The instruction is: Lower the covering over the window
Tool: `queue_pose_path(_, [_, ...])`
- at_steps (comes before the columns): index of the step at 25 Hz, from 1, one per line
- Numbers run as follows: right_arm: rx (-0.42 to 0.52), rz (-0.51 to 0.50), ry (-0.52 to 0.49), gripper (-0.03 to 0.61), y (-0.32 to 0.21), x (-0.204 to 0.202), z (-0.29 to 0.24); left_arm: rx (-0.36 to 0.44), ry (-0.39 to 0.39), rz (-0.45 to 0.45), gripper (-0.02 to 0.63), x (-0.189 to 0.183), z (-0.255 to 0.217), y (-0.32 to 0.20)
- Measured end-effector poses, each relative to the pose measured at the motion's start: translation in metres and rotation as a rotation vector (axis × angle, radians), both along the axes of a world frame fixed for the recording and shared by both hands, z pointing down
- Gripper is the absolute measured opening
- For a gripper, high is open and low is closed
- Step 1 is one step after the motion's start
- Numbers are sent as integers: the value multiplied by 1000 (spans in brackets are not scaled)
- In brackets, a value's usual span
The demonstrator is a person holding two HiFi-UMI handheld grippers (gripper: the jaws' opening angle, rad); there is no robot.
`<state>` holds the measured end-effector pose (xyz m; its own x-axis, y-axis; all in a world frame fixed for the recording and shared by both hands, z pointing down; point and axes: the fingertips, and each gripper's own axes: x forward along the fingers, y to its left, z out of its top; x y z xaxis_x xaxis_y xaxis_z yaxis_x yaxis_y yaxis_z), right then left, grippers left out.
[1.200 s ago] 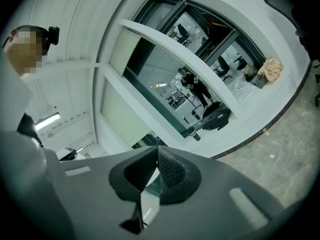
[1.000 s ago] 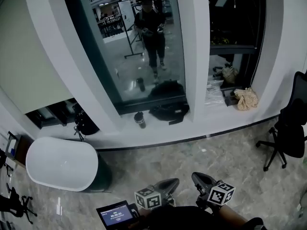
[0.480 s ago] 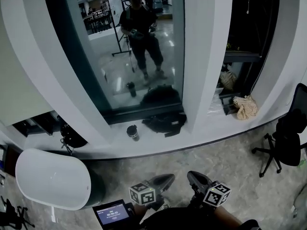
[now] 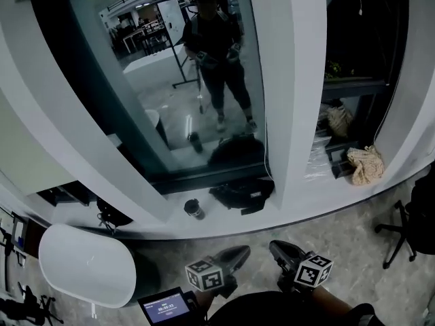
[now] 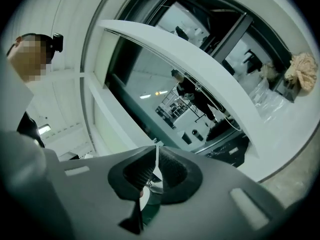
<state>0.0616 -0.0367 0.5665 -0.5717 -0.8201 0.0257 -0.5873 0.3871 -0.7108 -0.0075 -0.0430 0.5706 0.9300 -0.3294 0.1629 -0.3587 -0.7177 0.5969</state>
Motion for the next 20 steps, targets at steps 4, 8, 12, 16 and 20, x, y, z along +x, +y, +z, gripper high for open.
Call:
queue_pose_path(4, [49,-52,45,22,-40,39,-5,82,-6,-46,2,32,-22,-62])
queue_pose_path(8, [49,-80,78,21,-61,79,3,180,23,-106,2,65,-58,-124])
queue_pose_path(12, [16,-60,83,21,-75,108,12,282,52,-111,5,95,-96,-173])
queue_pose_path(16, [0,14,81,21,-90,123,17,397,114,-77,36,116,-143,-224])
queue_pose_path(20, [12,138,97,21,-110,134,5,438,241,18,67,143,-191,-274])
